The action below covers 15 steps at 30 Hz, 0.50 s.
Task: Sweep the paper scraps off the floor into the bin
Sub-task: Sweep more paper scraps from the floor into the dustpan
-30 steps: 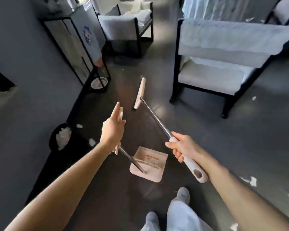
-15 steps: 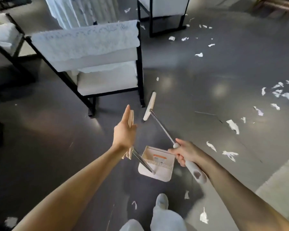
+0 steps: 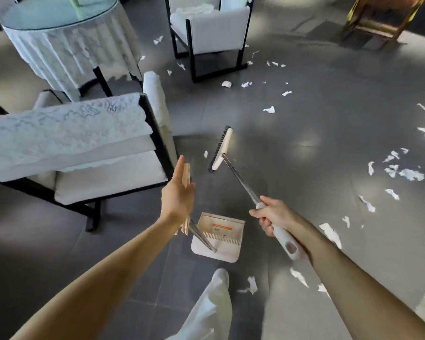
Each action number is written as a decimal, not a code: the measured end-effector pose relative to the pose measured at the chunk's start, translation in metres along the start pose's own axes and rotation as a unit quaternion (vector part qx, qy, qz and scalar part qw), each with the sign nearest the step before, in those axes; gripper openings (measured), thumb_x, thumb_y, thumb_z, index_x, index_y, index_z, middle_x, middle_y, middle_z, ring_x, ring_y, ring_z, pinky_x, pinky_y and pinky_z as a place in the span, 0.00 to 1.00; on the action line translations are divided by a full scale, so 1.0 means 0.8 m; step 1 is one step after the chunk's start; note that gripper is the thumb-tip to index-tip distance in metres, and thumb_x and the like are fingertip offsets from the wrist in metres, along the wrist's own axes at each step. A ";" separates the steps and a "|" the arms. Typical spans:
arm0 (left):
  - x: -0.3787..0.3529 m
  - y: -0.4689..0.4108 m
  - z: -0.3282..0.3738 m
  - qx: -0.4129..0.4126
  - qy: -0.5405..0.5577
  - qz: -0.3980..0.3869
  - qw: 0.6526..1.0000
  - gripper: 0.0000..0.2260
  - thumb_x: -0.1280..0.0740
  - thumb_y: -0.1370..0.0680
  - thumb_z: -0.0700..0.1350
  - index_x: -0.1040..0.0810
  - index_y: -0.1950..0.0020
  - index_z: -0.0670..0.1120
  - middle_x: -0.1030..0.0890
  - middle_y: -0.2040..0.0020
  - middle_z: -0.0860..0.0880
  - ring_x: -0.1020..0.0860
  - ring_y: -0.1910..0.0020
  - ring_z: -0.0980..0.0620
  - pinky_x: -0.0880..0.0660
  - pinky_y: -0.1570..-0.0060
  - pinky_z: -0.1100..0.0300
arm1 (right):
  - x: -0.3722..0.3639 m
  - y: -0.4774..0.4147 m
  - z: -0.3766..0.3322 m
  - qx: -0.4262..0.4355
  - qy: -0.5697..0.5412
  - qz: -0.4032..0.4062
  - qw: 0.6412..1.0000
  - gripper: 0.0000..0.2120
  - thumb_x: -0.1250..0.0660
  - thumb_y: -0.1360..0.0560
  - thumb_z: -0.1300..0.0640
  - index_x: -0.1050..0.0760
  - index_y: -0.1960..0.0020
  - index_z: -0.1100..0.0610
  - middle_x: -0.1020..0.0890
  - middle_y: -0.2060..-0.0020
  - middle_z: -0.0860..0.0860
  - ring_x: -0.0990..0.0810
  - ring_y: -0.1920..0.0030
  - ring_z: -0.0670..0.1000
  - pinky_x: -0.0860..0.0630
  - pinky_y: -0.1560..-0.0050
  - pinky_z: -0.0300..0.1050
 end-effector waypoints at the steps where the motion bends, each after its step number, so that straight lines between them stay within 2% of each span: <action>1: -0.009 -0.036 0.012 0.002 0.009 -0.001 1.000 0.32 0.42 0.21 0.38 0.48 0.24 0.62 0.25 0.37 0.54 0.25 0.65 0.57 0.29 0.65 0.68 | 0.006 -0.023 -0.031 0.001 -0.008 -0.003 1.000 0.35 0.34 0.24 0.69 0.44 0.22 0.52 0.34 0.72 0.52 0.38 0.82 0.42 0.39 0.82 0.32; 2: -0.016 -0.070 0.025 0.005 0.020 -0.003 1.000 0.32 0.42 0.22 0.38 0.48 0.24 0.63 0.25 0.37 0.53 0.25 0.66 0.56 0.29 0.66 0.66 | 0.011 -0.044 -0.061 0.000 -0.012 -0.008 1.000 0.35 0.34 0.24 0.69 0.45 0.22 0.53 0.34 0.72 0.52 0.38 0.82 0.42 0.39 0.82 0.32; 5: -0.038 -0.174 0.068 -0.001 0.017 0.002 1.000 0.33 0.43 0.22 0.38 0.49 0.24 0.64 0.25 0.34 0.50 0.24 0.66 0.52 0.25 0.62 0.58 | 0.033 -0.114 -0.147 -0.001 -0.004 -0.008 1.000 0.36 0.34 0.24 0.69 0.45 0.22 0.52 0.34 0.73 0.51 0.38 0.83 0.42 0.39 0.83 0.31; 6: -0.045 -0.209 0.083 -0.005 0.012 0.011 1.000 0.33 0.43 0.22 0.37 0.49 0.24 0.63 0.26 0.33 0.51 0.24 0.66 0.54 0.25 0.62 0.59 | 0.041 -0.138 -0.176 -0.002 -0.004 -0.012 1.000 0.36 0.34 0.24 0.69 0.45 0.22 0.52 0.35 0.74 0.51 0.38 0.83 0.43 0.40 0.83 0.31; 9: -0.066 -0.313 0.125 -0.015 -0.002 0.036 0.999 0.32 0.42 0.21 0.37 0.48 0.23 0.61 0.30 0.29 0.53 0.24 0.61 0.64 0.30 0.62 0.74 | 0.068 -0.219 -0.258 -0.009 0.011 -0.025 1.000 0.36 0.34 0.24 0.69 0.45 0.22 0.52 0.34 0.74 0.51 0.38 0.83 0.43 0.39 0.83 0.32; 10: -0.076 -0.352 0.137 -0.021 -0.005 0.041 0.999 0.33 0.42 0.22 0.36 0.48 0.23 0.60 0.30 0.29 0.53 0.23 0.56 0.62 0.29 0.59 0.74 | 0.077 -0.250 -0.287 -0.009 0.019 -0.031 0.999 0.36 0.34 0.24 0.69 0.45 0.22 0.52 0.34 0.74 0.51 0.37 0.82 0.43 0.38 0.82 0.32; 11: -0.087 -0.391 0.148 -0.022 -0.009 0.046 0.999 0.33 0.42 0.22 0.36 0.48 0.23 0.61 0.30 0.29 0.53 0.22 0.52 0.58 0.26 0.55 0.69 | 0.086 -0.282 -0.318 -0.009 0.026 -0.039 0.999 0.37 0.33 0.24 0.69 0.46 0.22 0.52 0.33 0.75 0.51 0.37 0.81 0.43 0.38 0.82 0.33; 12: -0.097 -0.430 0.159 -0.018 -0.015 0.052 0.998 0.33 0.42 0.22 0.36 0.48 0.23 0.60 0.30 0.29 0.52 0.22 0.50 0.54 0.25 0.53 0.64 | 0.095 -0.315 -0.348 -0.011 0.033 -0.046 0.998 0.37 0.33 0.24 0.69 0.46 0.22 0.52 0.33 0.76 0.51 0.37 0.81 0.43 0.38 0.82 0.34; 13: -0.108 -0.471 0.171 -0.010 -0.021 0.066 0.998 0.33 0.41 0.22 0.36 0.48 0.23 0.60 0.30 0.29 0.51 0.23 0.50 0.54 0.27 0.54 0.63 | 0.104 -0.351 -0.382 -0.013 0.044 -0.054 0.998 0.37 0.33 0.24 0.69 0.46 0.22 0.52 0.33 0.75 0.51 0.37 0.81 0.43 0.38 0.82 0.34; 15: -0.125 -0.551 0.196 0.007 -0.028 0.098 0.995 0.33 0.41 0.22 0.35 0.48 0.22 0.57 0.30 0.29 0.50 0.27 0.49 0.56 0.32 0.56 0.71 | 0.118 -0.413 -0.451 -0.010 0.068 -0.064 0.996 0.37 0.34 0.24 0.69 0.47 0.22 0.52 0.33 0.73 0.52 0.37 0.81 0.43 0.38 0.82 0.34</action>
Point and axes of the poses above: each hand's wrist, its own y-axis away from the middle knuckle, its own x-axis out of the back of the hand, z = x × y, the point moved 2 cm from there along -y, towards the middle knuckle
